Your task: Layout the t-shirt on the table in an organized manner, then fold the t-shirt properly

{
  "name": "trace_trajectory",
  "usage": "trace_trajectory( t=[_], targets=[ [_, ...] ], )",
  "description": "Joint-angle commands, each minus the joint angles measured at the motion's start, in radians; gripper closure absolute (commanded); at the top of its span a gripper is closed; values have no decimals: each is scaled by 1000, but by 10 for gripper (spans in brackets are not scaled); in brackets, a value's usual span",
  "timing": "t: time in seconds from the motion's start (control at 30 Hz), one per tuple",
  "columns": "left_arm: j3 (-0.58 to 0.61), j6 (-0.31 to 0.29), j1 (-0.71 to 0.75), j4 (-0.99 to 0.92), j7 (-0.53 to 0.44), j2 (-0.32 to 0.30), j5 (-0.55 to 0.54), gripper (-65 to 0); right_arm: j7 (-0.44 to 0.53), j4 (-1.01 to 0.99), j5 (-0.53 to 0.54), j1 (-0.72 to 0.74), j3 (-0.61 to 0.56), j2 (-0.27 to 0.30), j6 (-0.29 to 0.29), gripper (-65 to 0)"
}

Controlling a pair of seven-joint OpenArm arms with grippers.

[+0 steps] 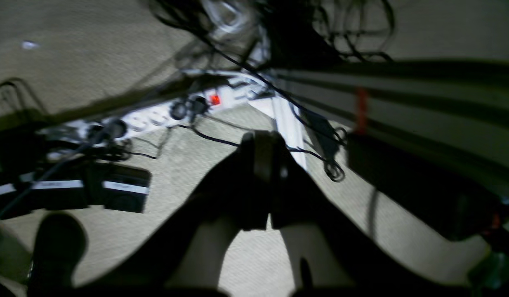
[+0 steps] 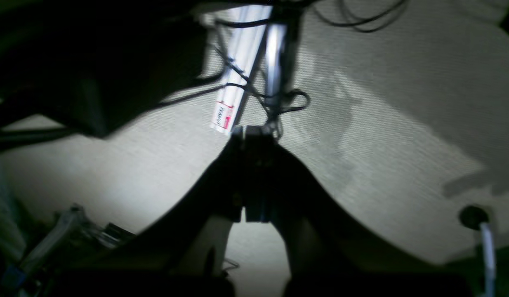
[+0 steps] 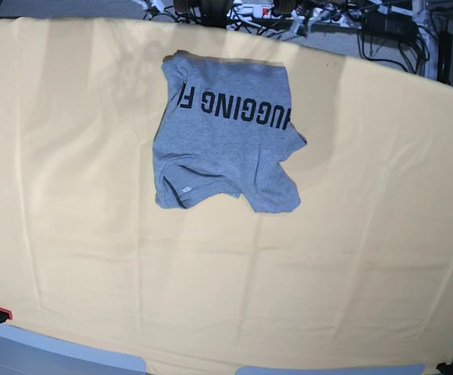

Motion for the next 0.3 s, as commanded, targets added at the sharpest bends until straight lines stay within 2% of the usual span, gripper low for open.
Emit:
trace_trajectory(
  t=[0.0, 0.1, 0.17, 0.27],
  targets=[
    [12, 6, -13, 8, -21, -2, -1, 0, 19, 5, 1, -3, -1, 2, 6, 0],
    [42, 17, -40, 8, 16, -2, -59, 0, 19, 5, 1, -3, -1, -1, 10, 0],
    [53, 16, -57, 8, 43, -1, -114, 0, 19, 5, -37, -3, -1, -1, 2, 0],
    [57, 16, -58, 8, 45, -1, -135, 0, 19, 5, -45, -4, -1, -1, -6, 0]
  ],
)
